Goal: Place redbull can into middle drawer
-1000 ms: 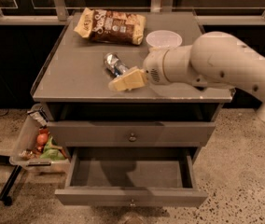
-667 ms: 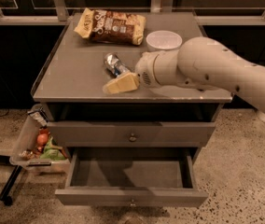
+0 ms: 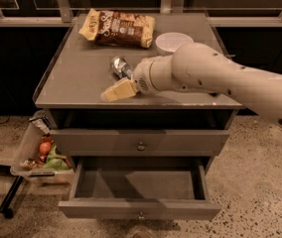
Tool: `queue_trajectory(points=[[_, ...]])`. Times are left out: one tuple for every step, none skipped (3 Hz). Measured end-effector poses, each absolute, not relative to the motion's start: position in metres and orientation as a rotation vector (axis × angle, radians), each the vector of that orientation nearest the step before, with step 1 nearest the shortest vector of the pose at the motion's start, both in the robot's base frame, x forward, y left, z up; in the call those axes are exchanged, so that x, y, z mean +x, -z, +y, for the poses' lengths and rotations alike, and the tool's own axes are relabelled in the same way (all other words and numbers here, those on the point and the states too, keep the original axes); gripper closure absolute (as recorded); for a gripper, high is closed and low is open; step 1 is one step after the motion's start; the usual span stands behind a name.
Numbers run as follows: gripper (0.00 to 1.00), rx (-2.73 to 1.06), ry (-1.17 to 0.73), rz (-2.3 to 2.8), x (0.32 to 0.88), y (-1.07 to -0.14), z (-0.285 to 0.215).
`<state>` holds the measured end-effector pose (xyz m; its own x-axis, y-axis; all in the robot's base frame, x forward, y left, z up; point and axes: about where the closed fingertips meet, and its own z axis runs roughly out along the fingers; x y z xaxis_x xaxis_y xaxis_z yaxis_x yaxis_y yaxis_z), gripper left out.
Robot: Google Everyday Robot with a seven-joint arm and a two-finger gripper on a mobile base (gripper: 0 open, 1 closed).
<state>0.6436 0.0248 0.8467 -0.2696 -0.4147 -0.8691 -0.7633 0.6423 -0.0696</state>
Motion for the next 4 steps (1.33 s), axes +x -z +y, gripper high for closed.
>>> queue_trajectory(points=[[0.00,-0.933,-0.442,1.906,0.6535,-0.8410,0.0288],[0.19,-0.934,-0.442,1.906,0.6535,-0.8409,0.0291],[0.41,-0.934,-0.442,1.906,0.6535,-0.8409,0.0291],[0.66,-0.934,-0.443,1.906,0.6535,-0.8410,0.0291]])
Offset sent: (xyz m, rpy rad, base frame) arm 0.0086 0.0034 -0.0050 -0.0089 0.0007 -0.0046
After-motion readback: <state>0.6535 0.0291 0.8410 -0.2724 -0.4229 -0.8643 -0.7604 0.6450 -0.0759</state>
